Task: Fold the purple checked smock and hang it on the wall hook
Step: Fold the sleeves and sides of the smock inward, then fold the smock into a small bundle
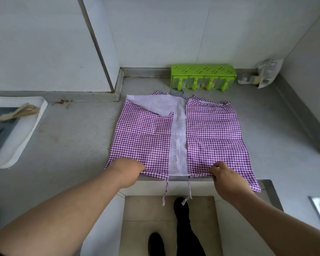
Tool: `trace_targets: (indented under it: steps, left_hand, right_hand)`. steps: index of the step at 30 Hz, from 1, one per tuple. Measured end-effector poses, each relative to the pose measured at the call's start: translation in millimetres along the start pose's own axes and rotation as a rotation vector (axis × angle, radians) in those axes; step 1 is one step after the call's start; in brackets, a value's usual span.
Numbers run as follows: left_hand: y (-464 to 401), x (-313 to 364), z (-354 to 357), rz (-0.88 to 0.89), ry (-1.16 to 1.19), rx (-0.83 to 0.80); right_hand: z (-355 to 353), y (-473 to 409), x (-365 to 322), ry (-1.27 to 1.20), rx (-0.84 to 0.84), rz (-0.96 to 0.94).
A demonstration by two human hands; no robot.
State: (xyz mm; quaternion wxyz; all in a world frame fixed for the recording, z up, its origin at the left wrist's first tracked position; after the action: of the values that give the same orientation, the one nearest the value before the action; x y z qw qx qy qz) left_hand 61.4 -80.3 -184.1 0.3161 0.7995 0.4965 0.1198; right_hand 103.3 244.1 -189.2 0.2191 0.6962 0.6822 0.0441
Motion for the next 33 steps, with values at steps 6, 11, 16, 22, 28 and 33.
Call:
trace_targets:
  steps: [6,11,16,22,28,33]
  left_hand:
    - [7,-9,-17,0.047,0.044,-0.235]
    - [11,-20,-52,0.038,0.041,-0.344]
    - [-1,-52,-91,-0.040,0.124,-0.231]
    - [-25,-90,-148,-0.152,0.214,0.027]
    - [-57,-114,-182,-0.332,0.217,0.301]
    - [-121,-128,-189,-0.457,0.214,0.334]
  right_hand:
    - [-23,4,-3,0.007,-0.070,0.025]
    - [-50,-2,-9,0.035,-0.304,-0.040]
    - [-103,-25,-15,0.092,-0.330,-0.112]
    - [-175,-86,-18,0.165,-0.121,-0.147]
    - [-189,-159,-15,0.151,-0.001,-0.086]
    - [-174,-228,-4,0.195,0.014,-0.004]
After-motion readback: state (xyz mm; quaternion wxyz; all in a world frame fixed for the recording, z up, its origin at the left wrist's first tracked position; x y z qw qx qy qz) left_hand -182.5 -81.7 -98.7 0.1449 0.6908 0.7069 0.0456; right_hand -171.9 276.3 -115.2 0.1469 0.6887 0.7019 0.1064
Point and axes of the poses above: each hand's wrist, its own y-axis away from the middle knuckle, its own z-axis out of the palm, x = y × z, the point moved 7 cm from there along -y, towards the middle knuckle, and after that the axes turned 6 degrees about -y, right-handed, at the moved point
